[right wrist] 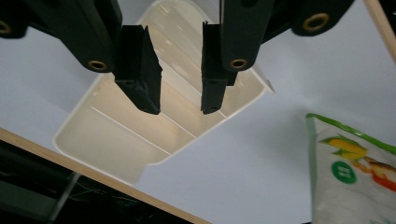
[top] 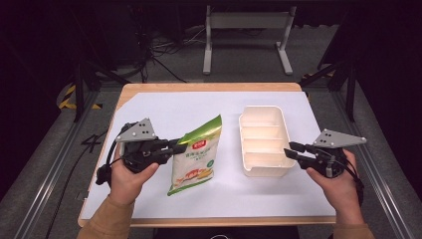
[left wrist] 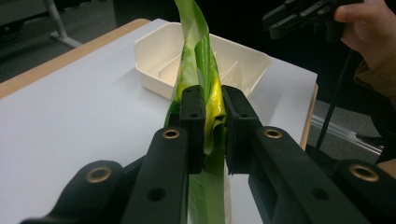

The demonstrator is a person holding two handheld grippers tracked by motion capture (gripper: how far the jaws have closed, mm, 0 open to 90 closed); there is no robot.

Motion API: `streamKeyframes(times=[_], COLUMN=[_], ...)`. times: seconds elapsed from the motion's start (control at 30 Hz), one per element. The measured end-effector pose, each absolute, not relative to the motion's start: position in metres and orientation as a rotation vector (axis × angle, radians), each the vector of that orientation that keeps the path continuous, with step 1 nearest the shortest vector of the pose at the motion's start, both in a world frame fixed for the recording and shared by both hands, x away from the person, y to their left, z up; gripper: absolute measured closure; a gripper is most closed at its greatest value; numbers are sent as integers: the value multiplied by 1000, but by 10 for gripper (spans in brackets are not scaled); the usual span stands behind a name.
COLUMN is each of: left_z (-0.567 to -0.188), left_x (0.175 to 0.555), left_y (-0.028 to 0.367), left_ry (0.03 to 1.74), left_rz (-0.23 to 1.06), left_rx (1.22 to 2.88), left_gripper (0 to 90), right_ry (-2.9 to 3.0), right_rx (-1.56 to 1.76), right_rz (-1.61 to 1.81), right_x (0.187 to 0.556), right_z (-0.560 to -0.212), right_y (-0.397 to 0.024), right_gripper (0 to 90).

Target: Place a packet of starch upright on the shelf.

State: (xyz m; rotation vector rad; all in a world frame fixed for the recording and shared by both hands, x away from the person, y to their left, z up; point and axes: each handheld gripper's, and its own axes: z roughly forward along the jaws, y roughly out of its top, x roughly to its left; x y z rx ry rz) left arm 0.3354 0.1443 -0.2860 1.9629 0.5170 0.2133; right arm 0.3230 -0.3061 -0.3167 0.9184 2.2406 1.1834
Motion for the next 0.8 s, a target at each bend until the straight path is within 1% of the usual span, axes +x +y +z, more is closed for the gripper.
streamKeyframes(times=[0.17, 0.33, 0.47, 0.63, 0.73, 0.8], left_z=[-283, -283, -282, -284, -286, -287], left_x=[335, 334, 330, 326, 323, 322], left_y=[131, 117, 107, 96, 90, 88], left_ry=[474, 435, 387, 317, 279, 272], left_rz=[194, 176, 172, 152, 140, 138], left_rx=[1961, 1968, 1971, 1987, 2003, 2004], left_gripper=[808, 809, 809, 809, 809, 809], right_ry=[2285, 2324, 2352, 2389, 2412, 2414], right_rx=[845, 796, 767, 711, 685, 685], right_rz=[1279, 1329, 1378, 1409, 1440, 1457], right_x=[318, 316, 316, 319, 321, 321], right_z=[-314, -316, -319, -328, -333, -333], right_y=[-283, -266, -252, -237, -229, -227], right_gripper=[601, 575, 514, 490, 450, 440])
